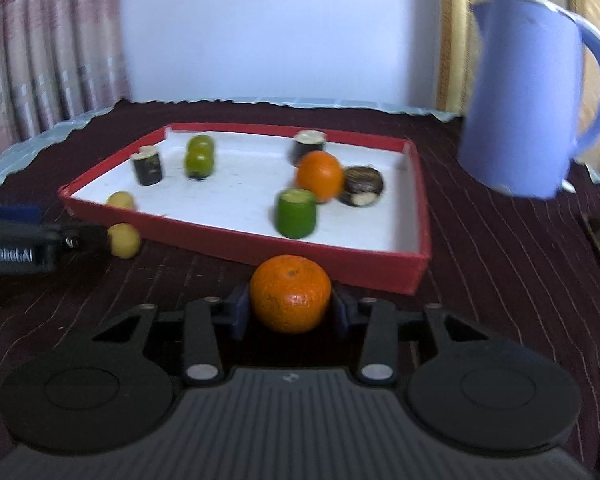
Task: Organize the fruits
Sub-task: 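Lower the right gripper onto the orange and close it, then grasp the tan round fruit with the left gripper while the right holds the orange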
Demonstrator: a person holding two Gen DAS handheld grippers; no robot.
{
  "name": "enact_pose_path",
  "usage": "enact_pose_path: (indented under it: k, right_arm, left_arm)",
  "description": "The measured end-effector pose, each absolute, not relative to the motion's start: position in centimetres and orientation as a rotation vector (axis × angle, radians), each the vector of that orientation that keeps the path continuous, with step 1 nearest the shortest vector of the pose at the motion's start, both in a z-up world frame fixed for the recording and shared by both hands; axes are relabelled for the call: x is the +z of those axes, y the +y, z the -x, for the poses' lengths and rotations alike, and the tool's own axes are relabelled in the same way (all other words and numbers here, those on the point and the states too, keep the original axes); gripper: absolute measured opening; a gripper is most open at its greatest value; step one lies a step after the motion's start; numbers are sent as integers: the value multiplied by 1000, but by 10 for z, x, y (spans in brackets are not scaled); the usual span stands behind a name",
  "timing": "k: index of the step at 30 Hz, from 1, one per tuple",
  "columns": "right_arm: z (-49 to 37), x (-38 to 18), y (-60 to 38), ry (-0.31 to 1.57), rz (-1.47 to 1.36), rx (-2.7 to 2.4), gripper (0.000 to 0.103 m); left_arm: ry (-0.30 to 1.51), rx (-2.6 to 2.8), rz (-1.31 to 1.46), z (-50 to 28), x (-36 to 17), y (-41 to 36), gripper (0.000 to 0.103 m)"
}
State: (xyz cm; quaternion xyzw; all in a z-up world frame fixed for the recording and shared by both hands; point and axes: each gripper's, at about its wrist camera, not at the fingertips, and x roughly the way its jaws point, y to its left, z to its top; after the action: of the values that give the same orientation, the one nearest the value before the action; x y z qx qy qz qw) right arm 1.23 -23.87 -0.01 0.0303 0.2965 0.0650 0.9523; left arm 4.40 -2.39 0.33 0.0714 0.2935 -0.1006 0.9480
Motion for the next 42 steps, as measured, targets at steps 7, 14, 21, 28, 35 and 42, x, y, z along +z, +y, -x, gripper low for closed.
enact_pose_path:
  k: [7, 14, 21, 28, 35, 42]
  right_arm:
    - [-15, -4, -242, 617, -86, 159, 41]
    - [-20, -7, -231, 656, -36, 189, 103]
    - [-21, -8, -223, 684, 41, 130, 103]
    - [-21, -8, -228, 693, 13, 125, 103]
    - [-18, -4, -227, 650, 4, 106, 65]
    - [-14, -2, -217, 627, 51, 89, 40]
  left_arm:
    - [637, -256, -211, -59, -3, -49, 97]
    - [698, -234, -168, -71, -12, -48, 98]
    - [726, -212, -135, -77, -14, -44, 103]
    - [729, -217, -119, -79, -15, -42, 103]
    - [710, -234, -110, -75, -14, -38, 98]
    - [680, -210, -99, -68, -9, -34, 55]
